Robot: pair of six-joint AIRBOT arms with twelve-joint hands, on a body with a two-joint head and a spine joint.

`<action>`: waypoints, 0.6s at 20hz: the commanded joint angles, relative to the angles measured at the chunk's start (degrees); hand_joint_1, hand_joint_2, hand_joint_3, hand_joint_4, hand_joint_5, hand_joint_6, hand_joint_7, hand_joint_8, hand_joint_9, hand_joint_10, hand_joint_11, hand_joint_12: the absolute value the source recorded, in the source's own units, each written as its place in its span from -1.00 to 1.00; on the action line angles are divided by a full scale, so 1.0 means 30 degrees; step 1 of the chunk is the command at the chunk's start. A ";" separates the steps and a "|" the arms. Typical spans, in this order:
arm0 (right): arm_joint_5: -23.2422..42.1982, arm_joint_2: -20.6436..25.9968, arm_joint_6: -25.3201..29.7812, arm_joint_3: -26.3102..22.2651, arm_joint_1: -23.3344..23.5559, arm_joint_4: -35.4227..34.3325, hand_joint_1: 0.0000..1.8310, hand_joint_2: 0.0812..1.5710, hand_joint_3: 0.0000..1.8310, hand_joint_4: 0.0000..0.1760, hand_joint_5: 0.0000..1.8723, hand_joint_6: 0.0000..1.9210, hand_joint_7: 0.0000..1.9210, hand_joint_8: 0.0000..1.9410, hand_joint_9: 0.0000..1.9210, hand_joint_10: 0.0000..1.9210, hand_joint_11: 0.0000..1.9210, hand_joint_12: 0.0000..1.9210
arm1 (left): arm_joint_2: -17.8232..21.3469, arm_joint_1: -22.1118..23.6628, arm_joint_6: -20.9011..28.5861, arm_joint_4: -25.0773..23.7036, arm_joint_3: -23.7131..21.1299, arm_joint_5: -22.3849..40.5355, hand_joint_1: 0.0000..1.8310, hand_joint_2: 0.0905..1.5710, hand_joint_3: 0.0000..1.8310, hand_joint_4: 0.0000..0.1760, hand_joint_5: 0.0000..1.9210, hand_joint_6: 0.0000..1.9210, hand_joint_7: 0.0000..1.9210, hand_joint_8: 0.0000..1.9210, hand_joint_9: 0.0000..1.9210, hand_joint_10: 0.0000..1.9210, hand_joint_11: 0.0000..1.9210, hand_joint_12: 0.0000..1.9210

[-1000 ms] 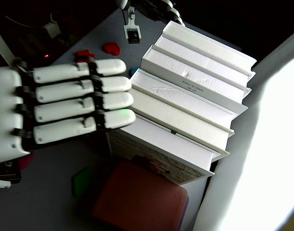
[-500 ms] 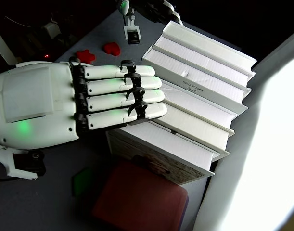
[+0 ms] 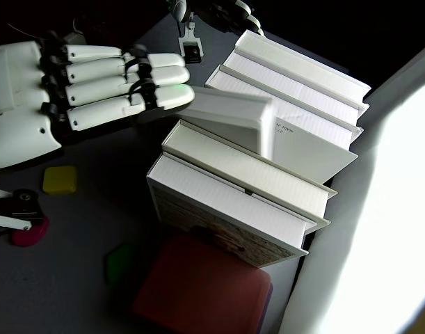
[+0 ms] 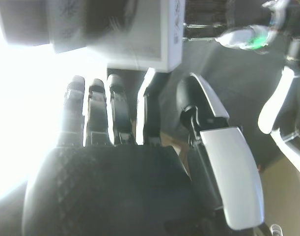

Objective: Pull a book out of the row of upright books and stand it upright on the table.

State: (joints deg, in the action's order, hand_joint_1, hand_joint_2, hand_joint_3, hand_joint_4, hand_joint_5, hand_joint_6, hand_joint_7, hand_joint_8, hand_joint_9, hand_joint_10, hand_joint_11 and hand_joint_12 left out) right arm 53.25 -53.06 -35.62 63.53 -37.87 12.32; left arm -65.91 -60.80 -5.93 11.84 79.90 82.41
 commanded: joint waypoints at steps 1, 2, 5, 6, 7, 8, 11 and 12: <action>0.2550 0.0056 0.0245 -0.0188 -0.0147 -0.0347 -0.76 0.79 -1.00 -1.00 -0.40 -0.08 -0.93 -1.00 -1.00 -1.00 -1.00 -1.00 | -0.0053 0.0091 0.0146 0.0384 -0.0038 0.2472 -0.70 0.70 -1.00 -0.31 -1.00 -1.00 -1.00 -1.00 -1.00 -1.00 -1.00 -1.00; 0.2904 0.0129 0.0323 -0.0324 -0.0435 -0.0347 -0.72 0.80 -1.00 -1.00 -0.38 -0.10 -0.91 -0.99 -1.00 -1.00 -1.00 -1.00 | -0.0053 0.0085 0.0146 0.0394 -0.0044 0.2482 -0.71 0.71 -1.00 -0.35 -1.00 -1.00 -1.00 -1.00 -1.00 -1.00 -1.00 -1.00; 0.4166 0.0310 0.0812 -0.0777 -0.1598 -0.0297 -0.76 0.84 -0.99 -1.00 -0.36 -0.19 -0.87 -1.00 -1.00 -1.00 -1.00 -1.00 | -0.0051 0.0059 0.0146 0.0447 -0.0057 0.2516 -0.71 0.71 -1.00 -0.58 -1.00 -1.00 -1.00 -1.00 -1.00 -1.00 -1.00 -1.00; 0.4479 0.0318 0.0944 -0.0868 -0.1898 -0.0293 -0.77 0.84 -0.99 -1.00 -0.36 -0.19 -0.86 -0.99 -1.00 -1.00 -1.00 -1.00 | -0.0051 0.0047 0.0148 0.0470 -0.0065 0.2535 -0.69 0.70 -1.00 -0.52 -1.00 -1.00 -1.00 -1.00 -1.00 -1.00 -1.00 -1.00; 0.4892 0.0318 0.1077 -0.0992 -0.2275 -0.0297 -0.85 0.85 -1.00 -1.00 -0.39 -0.27 -0.84 -1.00 -1.00 -1.00 -1.00 -1.00 | -0.0051 0.0024 0.0148 0.0507 -0.0074 0.2564 -0.68 0.70 -1.00 -0.46 -1.00 -1.00 -1.00 -1.00 -1.00 -1.00 -0.99 -1.00; 0.4985 0.0318 0.1106 -0.1023 -0.2376 -0.0297 -0.85 0.85 -1.00 -1.00 -0.39 -0.27 -0.84 -1.00 -1.00 -1.00 -1.00 -1.00 | -0.0051 0.0013 0.0148 0.0524 -0.0080 0.2568 -0.68 0.70 -1.00 -0.46 -1.00 -1.00 -1.00 -1.00 -1.00 -1.00 -0.99 -1.00; 0.5001 0.0318 0.1123 -0.0945 -0.2368 -0.0314 -0.85 0.86 -1.00 -1.00 -0.66 -0.54 -0.92 -1.00 -1.00 -1.00 -1.00 -1.00 | -0.0043 -0.0006 0.0146 0.0556 -0.0086 0.2585 -0.68 0.70 -1.00 -0.48 -1.00 -1.00 -1.00 -1.00 -1.00 -1.00 -1.00 -1.00; 0.5045 0.0320 0.1123 -0.0925 -0.2303 -0.0318 -0.81 0.86 -1.00 -1.00 -0.78 -0.63 -0.95 -1.00 -1.00 -1.00 -1.00 -1.00 | -0.0049 -0.0006 0.0145 0.0568 -0.0086 0.2602 -0.68 0.70 -1.00 -0.50 -1.00 -1.00 -1.00 -1.00 -1.00 -1.00 -1.00 -1.00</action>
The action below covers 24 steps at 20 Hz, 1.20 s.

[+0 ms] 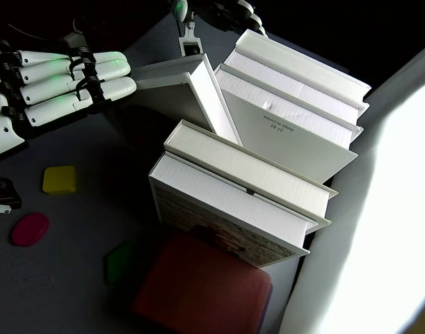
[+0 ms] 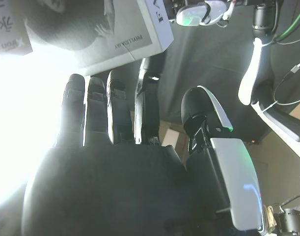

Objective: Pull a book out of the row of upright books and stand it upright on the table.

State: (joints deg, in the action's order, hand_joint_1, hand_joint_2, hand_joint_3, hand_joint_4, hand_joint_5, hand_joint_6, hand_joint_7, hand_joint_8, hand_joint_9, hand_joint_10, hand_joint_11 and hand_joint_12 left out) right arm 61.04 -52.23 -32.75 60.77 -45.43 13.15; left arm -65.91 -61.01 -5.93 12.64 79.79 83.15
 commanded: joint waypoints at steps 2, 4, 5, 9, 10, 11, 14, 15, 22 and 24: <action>0.2608 0.0245 0.0169 -0.0017 0.0231 -0.0559 -0.45 0.75 -1.00 -0.35 -0.99 -0.95 -0.99 -1.00 -1.00 -1.00 -0.97 -0.98 | -0.0057 0.0040 0.0145 0.0312 -0.0049 0.2354 -0.66 0.71 -1.00 -0.85 -1.00 -1.00 -1.00 -1.00 -1.00 -1.00 -1.00 -1.00; 0.2625 0.0700 0.0154 -0.0105 0.0239 -0.0293 -0.12 0.58 -1.00 0.36 -1.00 -1.00 -1.00 -1.00 -1.00 -1.00 -1.00 -1.00 | -0.0058 -0.0010 0.0145 0.0363 -0.0055 0.2366 -0.66 0.71 -1.00 -0.86 -1.00 -1.00 -1.00 -1.00 -1.00 -1.00 -0.95 -0.97; 0.2594 0.0956 0.0157 -0.0153 0.0273 -0.0039 -0.10 0.55 -1.00 0.30 -1.00 -1.00 -1.00 -1.00 -1.00 -1.00 -1.00 -1.00 | -0.0058 -0.0035 0.0145 0.0388 -0.0059 0.2368 -0.64 0.71 -1.00 -0.94 -1.00 -1.00 -1.00 -1.00 -1.00 -1.00 -0.99 -0.59; 0.0910 0.1620 0.0238 -0.0216 0.1583 0.1544 -0.03 0.52 -1.00 0.43 -1.00 -1.00 -1.00 -1.00 -1.00 -1.00 -1.00 -1.00 | -0.0058 -0.0161 0.0145 0.0510 -0.0066 0.2383 -0.73 0.70 -1.00 0.07 -0.99 -1.00 -1.00 -1.00 -1.00 -1.00 -1.00 -1.00; 0.0379 0.1687 0.0291 -0.0218 0.2015 0.2090 0.05 0.49 -1.00 0.45 -1.00 -1.00 -1.00 -1.00 -1.00 -1.00 -1.00 -1.00 | -0.0058 -0.0205 0.0145 0.0545 -0.0066 0.2389 -0.70 0.70 -1.00 0.12 -0.97 -0.99 -1.00 -1.00 -1.00 -1.00 -1.00 -1.00; -0.1126 0.1739 0.0581 -0.0216 0.3205 0.3473 0.04 0.49 -1.00 0.50 -1.00 -1.00 -1.00 -1.00 -1.00 -1.00 -1.00 -1.00 | -0.0066 -0.0226 0.0141 0.0566 -0.0066 0.2383 -0.69 0.71 -1.00 0.17 -0.97 -0.99 -1.00 -1.00 -1.00 -1.00 -1.00 -1.00; -0.4151 0.1762 0.1641 -0.0212 0.5754 0.7031 0.20 0.42 -1.00 0.03 -1.00 -1.00 -1.00 -1.00 -1.00 -1.00 -1.00 -1.00 | -0.0064 -0.0386 0.0146 0.0680 -0.0072 0.2444 -0.69 0.71 -1.00 0.09 -0.98 -0.99 -1.00 -1.00 -1.00 -1.00 -1.00 -1.00; -0.5141 0.1760 0.2107 -0.0260 0.6641 0.8404 0.20 0.43 -1.00 -0.64 -1.00 -1.00 -1.00 -1.00 -1.00 -1.00 -1.00 -1.00 | -0.0064 -0.0411 0.0146 0.0686 -0.0070 0.2440 -0.68 0.71 -1.00 0.00 -0.97 -0.99 -1.00 -1.00 -1.00 -1.00 -1.00 -1.00; -0.9694 0.1754 0.6540 -0.1079 1.1217 1.8116 0.32 0.36 -1.00 -0.06 -1.00 -1.00 -1.00 -1.00 -1.00 -1.00 -1.00 -1.00 | -0.0064 -0.0522 0.0145 0.0781 -0.0068 0.2450 -0.72 0.69 -1.00 0.07 -0.97 -1.00 -1.00 -1.00 -1.00 -1.00 -1.00 -1.00; -1.0485 0.1754 0.7585 -0.1392 1.1973 2.0729 0.38 0.29 -1.00 -0.11 -1.00 -1.00 -1.00 -1.00 -1.00 -1.00 -1.00 -1.00 | -0.0064 -0.0545 0.0146 0.0801 -0.0070 0.2454 -0.69 0.69 -1.00 0.01 -0.97 -1.00 -1.00 -1.00 -1.00 -1.00 -1.00 -1.00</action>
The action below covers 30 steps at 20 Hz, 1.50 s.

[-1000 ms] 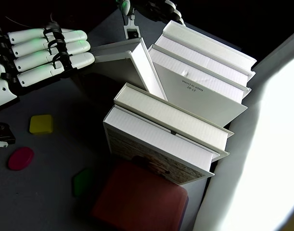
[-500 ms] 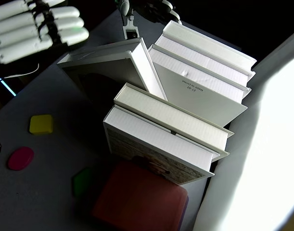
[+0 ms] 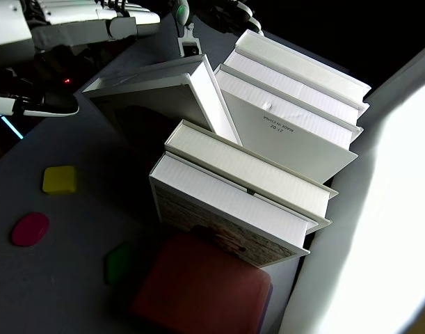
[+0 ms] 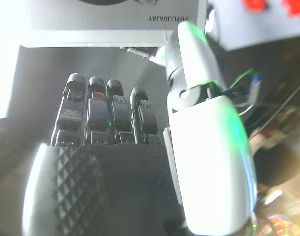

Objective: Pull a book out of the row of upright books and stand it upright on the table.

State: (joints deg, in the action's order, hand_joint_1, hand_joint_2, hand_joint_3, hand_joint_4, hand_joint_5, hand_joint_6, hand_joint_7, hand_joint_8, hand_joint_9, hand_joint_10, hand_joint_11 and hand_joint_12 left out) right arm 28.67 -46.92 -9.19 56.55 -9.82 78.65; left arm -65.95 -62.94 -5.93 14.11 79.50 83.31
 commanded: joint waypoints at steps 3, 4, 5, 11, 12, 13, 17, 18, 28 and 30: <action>-0.0363 -0.0032 0.3625 -0.0143 0.1522 0.4619 0.26 0.24 -1.00 -0.39 -1.00 -1.00 -1.00 -1.00 -1.00 -1.00 -1.00 -0.35 | -0.0052 0.0085 0.0145 0.0320 0.0028 0.2399 -0.67 0.71 -1.00 0.11 -1.00 -1.00 -1.00 -1.00 -1.00 -1.00 -1.00 -1.00; -0.0445 -0.0169 0.5396 -0.0169 0.2182 0.7108 0.19 0.27 -1.00 -0.34 -1.00 -1.00 -1.00 -1.00 -1.00 -1.00 -1.00 -0.37 | -0.0053 0.0085 0.0145 0.0326 0.0034 0.2399 -0.64 0.70 -1.00 0.26 -1.00 -1.00 -1.00 -1.00 -1.00 -1.00 -1.00 -1.00; -0.0458 -0.0377 0.7223 -0.0187 0.2929 0.9768 0.11 0.29 -1.00 -0.31 -1.00 -1.00 -1.00 -1.00 -1.00 -1.00 -1.00 -0.51 | -0.0057 0.0085 0.0145 0.0328 0.0034 0.2395 -0.60 0.69 -1.00 0.04 -0.97 -0.99 -1.00 -1.00 -1.00 -1.00 -1.00 -1.00; -0.0987 -0.1541 0.9011 -0.0026 0.2950 1.3431 0.36 0.25 -1.00 -0.86 -0.95 -0.98 -1.00 -1.00 -1.00 -1.00 -1.00 -1.00 | -0.0118 0.0087 0.0150 0.0326 0.0051 0.2334 -0.66 0.70 -1.00 0.00 -0.98 -0.99 -1.00 -1.00 -1.00 -1.00 -1.00 -1.00; -0.0993 -0.1984 0.9051 0.0249 0.2700 1.3466 0.39 0.28 -1.00 -1.00 -0.83 -0.98 -1.00 -1.00 -0.96 -0.96 -1.00 -0.62 | -0.0124 0.0083 0.0152 0.0328 0.0047 0.2345 -0.69 0.69 -1.00 0.02 -0.97 -0.99 -1.00 -1.00 -1.00 -1.00 -1.00 -1.00; -0.0997 -0.2261 0.9103 0.0404 0.2538 1.3586 0.41 0.26 -1.00 -1.00 -0.74 -0.96 -0.92 -0.99 -0.92 -0.92 -1.00 -0.38 | -0.0128 0.0081 0.0152 0.0330 0.0049 0.2347 -0.70 0.69 -1.00 0.00 -0.97 -0.99 -1.00 -1.00 -1.00 -1.00 -1.00 -1.00; -0.0982 -0.3506 0.9889 0.1049 0.1848 1.4776 0.38 0.37 -1.00 -1.00 0.15 -0.40 0.00 0.22 0.01 0.30 -0.16 0.77 | -0.0134 0.0083 0.0156 0.0332 0.0067 0.2366 -0.61 0.71 -1.00 -0.15 -0.97 -1.00 -1.00 -1.00 -1.00 -1.00 -1.00 -1.00; -0.0903 -0.3584 0.9888 0.1038 0.1758 1.4778 0.38 0.38 -1.00 -1.00 0.22 -0.50 -0.02 0.36 0.03 0.49 -0.04 0.84 | -0.0147 0.0083 0.0156 0.0332 0.0078 0.2363 -0.61 0.71 -1.00 -0.18 -0.97 -1.00 -1.00 -1.00 -1.00 -1.00 -1.00 -1.00; 0.1889 -0.1871 0.8459 -0.0444 0.2480 1.1756 0.23 0.60 -1.00 -0.87 -0.25 0.45 -0.28 0.55 -0.38 0.65 -0.61 0.93 | -0.0151 0.0037 0.0194 0.0419 0.0072 0.2449 -0.62 0.72 -1.00 -0.07 -0.97 -1.00 -1.00 -1.00 -1.00 -1.00 -1.00 -1.00; 0.2454 -0.1447 0.8461 -0.0654 0.2729 1.1371 0.25 0.60 -1.00 -1.00 -0.31 0.43 -0.21 0.55 -0.36 0.62 -0.60 0.90 | -0.0151 0.0030 0.0194 0.0438 0.0074 0.2464 -0.59 0.72 -1.00 -0.08 -0.96 -1.00 -1.00 -1.00 -1.00 -1.00 -1.00 -1.00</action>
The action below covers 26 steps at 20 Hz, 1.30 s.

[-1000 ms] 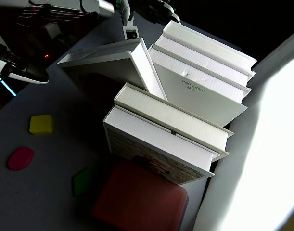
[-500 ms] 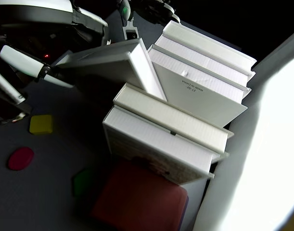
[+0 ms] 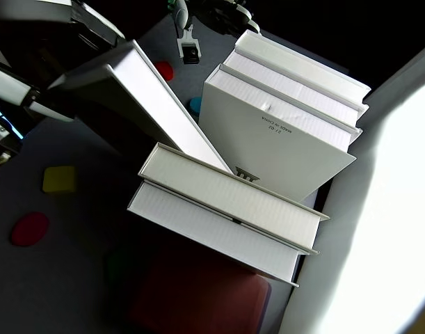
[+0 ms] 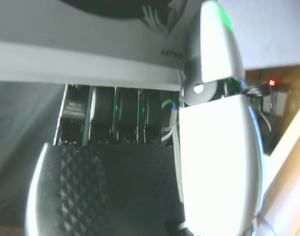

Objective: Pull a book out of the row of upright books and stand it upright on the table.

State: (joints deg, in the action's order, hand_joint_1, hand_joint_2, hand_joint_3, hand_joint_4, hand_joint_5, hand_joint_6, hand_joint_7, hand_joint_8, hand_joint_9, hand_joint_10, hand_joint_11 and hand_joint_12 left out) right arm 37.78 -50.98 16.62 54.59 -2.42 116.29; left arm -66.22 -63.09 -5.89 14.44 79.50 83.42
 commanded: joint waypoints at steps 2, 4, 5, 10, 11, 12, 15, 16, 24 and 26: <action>0.0000 0.0418 -0.0142 -0.0295 0.0576 -0.1546 0.25 0.60 -1.00 -1.00 -0.31 0.42 -0.21 0.56 -0.36 0.62 -0.60 0.90 | -0.0065 0.0075 0.0178 0.0339 0.0076 0.2427 -0.60 0.72 -1.00 -0.03 -0.96 -1.00 -1.00 -1.00 -1.00 -1.00 -1.00 -1.00; 0.0757 0.0804 -0.0142 -0.0490 0.0794 -0.2033 0.25 0.60 -1.00 -1.00 -0.32 0.42 -0.21 0.56 -0.36 0.62 -0.60 0.90 | -0.0065 0.0041 0.0178 0.0381 0.0078 0.2445 -0.58 0.71 -1.00 -0.13 -0.96 -1.00 -1.00 -1.00 -1.00 -1.00 -1.00 -1.00; 0.1297 0.0930 -0.0140 -0.0484 0.0881 -0.2327 0.25 0.60 -1.00 -1.00 -0.31 0.42 -0.21 0.56 -0.36 0.62 -0.60 0.90 | -0.0065 0.0014 0.0178 0.0398 0.0080 0.2456 -0.58 0.71 -1.00 0.04 -0.96 -1.00 -1.00 -1.00 -1.00 -1.00 -1.00 -1.00; 0.2640 0.1276 0.0573 -0.0534 0.1025 -0.2932 0.25 0.60 -1.00 -1.00 -0.32 0.42 -0.21 0.56 -0.36 0.62 -0.60 0.90 | -0.0071 0.0002 0.0174 0.0417 0.0118 0.2454 -0.59 0.70 -1.00 0.01 -0.96 -1.00 -1.00 -1.00 -1.00 -1.00 -1.00 -1.00; 0.2928 0.1341 0.0806 -0.0530 0.1076 -0.3015 0.25 0.60 -1.00 -1.00 -0.32 0.42 -0.21 0.56 -0.36 0.62 -0.60 0.90 | -0.0071 0.0002 0.0174 0.0423 0.0122 0.2454 -0.54 0.69 -1.00 0.07 -0.95 -1.00 -1.00 -1.00 -1.00 -1.00 -1.00 -1.00; 0.3197 0.1411 0.0951 -0.0534 0.1114 -0.3144 0.25 0.60 -1.00 -1.00 -0.32 0.42 -0.21 0.56 -0.36 0.62 -0.60 0.90 | -0.0077 0.0002 0.0172 0.0432 0.0135 0.2454 -0.54 0.69 -1.00 0.07 -0.95 -1.00 -1.00 -1.00 -1.00 -1.00 -1.00 -1.00; 0.3896 0.1627 0.1064 -0.0499 0.1210 -0.3903 0.25 0.60 -1.00 -1.00 -0.32 0.42 -0.21 0.56 -0.36 0.62 -0.60 0.90 | -0.0104 0.0002 0.0159 0.0446 0.0175 0.2424 -0.57 0.71 -1.00 -0.15 -0.96 -1.00 -1.00 -1.00 -1.00 -1.00 -1.00 -1.00; 0.3939 0.1633 0.1064 -0.0448 0.1288 -0.4027 0.25 0.60 -1.00 -1.00 -0.32 0.42 -0.21 0.56 -0.36 0.62 -0.60 0.90 | -0.0104 0.0002 0.0159 0.0451 0.0191 0.2403 -0.57 0.71 -1.00 -0.29 -0.96 -1.00 -1.00 -1.00 -1.00 -1.00 -1.00 -1.00; 0.2924 -0.2678 0.4948 0.3846 0.0666 -0.2707 0.25 0.60 -1.00 -1.00 -0.32 0.42 -0.21 0.56 -0.36 0.62 -0.60 0.90 | -0.0375 0.0025 0.0174 0.0637 0.0368 0.2168 -0.59 0.70 -1.00 -0.38 -0.94 -0.99 -1.00 -1.00 -1.00 -1.00 -1.00 -1.00; 0.2928 -0.3564 0.6041 0.4694 0.0498 -0.1966 0.25 0.60 -1.00 -1.00 -0.32 0.42 -0.21 0.56 -0.36 0.62 -0.60 0.90 | -0.0421 0.0037 0.0174 0.0684 0.0431 0.2145 -0.59 0.66 -1.00 -0.27 -0.96 -1.00 -1.00 -1.00 -1.00 -1.00 -1.00 -1.00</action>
State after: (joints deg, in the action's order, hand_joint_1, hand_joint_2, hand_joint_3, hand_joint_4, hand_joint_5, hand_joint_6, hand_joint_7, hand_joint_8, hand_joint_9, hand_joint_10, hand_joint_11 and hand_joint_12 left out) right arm 47.44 -62.26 35.33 69.04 -0.71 110.96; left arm -67.18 -63.33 -5.89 16.01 80.68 83.05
